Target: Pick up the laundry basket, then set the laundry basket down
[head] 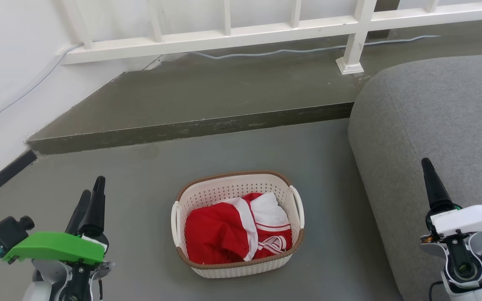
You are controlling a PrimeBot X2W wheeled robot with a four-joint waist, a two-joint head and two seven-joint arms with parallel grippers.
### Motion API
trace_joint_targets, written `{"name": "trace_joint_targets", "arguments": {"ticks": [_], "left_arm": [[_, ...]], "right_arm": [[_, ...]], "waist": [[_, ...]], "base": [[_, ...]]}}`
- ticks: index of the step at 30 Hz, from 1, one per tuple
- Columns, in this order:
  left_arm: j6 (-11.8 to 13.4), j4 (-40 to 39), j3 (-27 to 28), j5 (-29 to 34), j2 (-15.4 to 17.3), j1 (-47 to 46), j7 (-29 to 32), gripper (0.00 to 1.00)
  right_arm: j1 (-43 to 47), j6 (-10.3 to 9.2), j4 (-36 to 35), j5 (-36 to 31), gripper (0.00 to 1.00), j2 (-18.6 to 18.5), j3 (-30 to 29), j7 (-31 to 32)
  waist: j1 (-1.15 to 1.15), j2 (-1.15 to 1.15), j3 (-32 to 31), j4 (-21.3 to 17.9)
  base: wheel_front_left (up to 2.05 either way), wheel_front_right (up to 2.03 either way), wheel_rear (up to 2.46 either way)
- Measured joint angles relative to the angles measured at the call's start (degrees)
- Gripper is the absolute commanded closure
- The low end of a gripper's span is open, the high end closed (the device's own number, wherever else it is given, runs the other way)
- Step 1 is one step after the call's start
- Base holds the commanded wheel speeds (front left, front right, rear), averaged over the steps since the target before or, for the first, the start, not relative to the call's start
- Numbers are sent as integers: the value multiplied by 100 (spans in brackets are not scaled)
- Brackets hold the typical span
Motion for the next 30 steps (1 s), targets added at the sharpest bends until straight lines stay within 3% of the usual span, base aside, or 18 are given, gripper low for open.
{"name": "trace_joint_targets", "arguments": {"ticks": [12, 30], "left_arm": [[200, -221, -344, 1249, 85, -43, -248, 0], [559, -338, -758, 2680, 186, -51, -558, 0]], "right_arm": [[-55, -328, -79, -1200, 0, -190, 388, -205], [-68, -548, -141, -2543, 0, -287, 840, -511]], "waist": [[0, 0, 10, 9], [0, 0, 47, 25]], "base": [[0, 0, 0], [0, 0, 0]]}}
